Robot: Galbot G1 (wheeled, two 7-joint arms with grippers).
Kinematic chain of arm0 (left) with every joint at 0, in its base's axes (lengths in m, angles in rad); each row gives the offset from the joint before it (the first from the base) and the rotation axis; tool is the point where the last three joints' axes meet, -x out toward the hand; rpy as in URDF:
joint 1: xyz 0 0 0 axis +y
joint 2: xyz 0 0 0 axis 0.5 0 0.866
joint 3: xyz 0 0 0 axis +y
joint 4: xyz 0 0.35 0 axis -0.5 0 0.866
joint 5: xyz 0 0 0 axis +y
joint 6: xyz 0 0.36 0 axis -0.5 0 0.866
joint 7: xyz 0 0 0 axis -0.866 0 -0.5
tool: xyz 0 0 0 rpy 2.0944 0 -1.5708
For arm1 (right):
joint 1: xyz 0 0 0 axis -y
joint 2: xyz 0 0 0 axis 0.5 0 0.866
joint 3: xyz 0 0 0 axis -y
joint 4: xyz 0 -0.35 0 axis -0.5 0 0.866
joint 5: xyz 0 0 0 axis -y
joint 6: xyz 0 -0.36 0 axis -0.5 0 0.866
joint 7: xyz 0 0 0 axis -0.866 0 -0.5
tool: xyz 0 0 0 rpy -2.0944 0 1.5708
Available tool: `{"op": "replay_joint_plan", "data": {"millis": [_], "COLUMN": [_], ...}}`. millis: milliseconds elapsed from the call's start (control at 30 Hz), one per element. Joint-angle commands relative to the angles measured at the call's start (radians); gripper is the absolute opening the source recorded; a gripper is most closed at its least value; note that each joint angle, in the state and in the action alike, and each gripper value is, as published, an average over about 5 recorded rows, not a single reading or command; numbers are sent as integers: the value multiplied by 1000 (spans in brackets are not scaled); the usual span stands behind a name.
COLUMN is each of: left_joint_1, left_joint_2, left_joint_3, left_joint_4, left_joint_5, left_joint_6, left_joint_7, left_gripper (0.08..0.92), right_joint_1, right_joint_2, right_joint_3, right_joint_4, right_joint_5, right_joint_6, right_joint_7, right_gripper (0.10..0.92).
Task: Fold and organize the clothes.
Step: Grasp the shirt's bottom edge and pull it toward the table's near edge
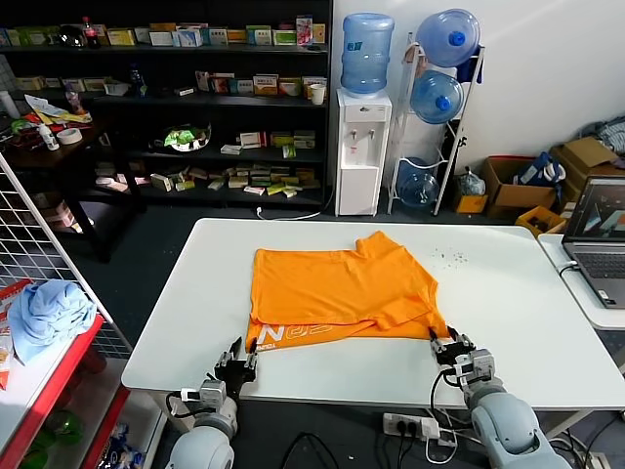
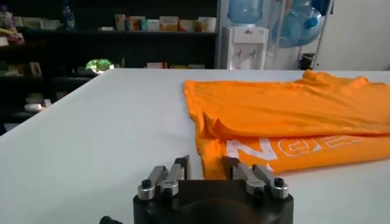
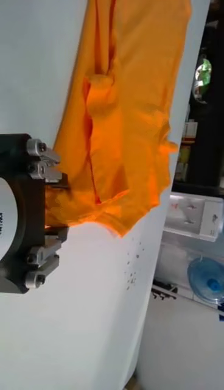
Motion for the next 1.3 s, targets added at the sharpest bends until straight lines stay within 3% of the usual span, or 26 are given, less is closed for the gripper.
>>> {"op": "replay_joint_plan", "data": {"millis": [33,233,367,533,1000,1100,1300], "left_joint_1": [5,16,25,26,13,17,36], "left_joint_2": [5,12,13,2,-8,-6,7], "left_joint_3": [1,1,-5,-11,-12,-12,-11], "left_joint_4": [-9,-39,-58,-59,10,8,-21], "left_joint_5": [3,-2,-5,-4,-5,-4,-3], "left_joint_6": [8,14,14,5,16,18,14], "left_joint_7": [9,22,32,38,38,37,35], "left_gripper": [320,148,89,116,492,465,292], "right_joint_1": [-41,-89,-101,-106,-121,-128,-168], "right_joint_2": [-1,-1,0,-1,-4,-7,-24], "right_joint_3": [2,7,9,11,15,15,21], "right_joint_4": [73,134,137,130,140,149,190], "right_joint_5": [0,-5,-10,-11,-11,-11,-13], "right_joint_6": [-20,-36,-36,-35,-31,-30,-30], "right_joint_7": [12,24,23,22,22,22,22], "right_gripper": [290,146,137,137,137,137,137]}}
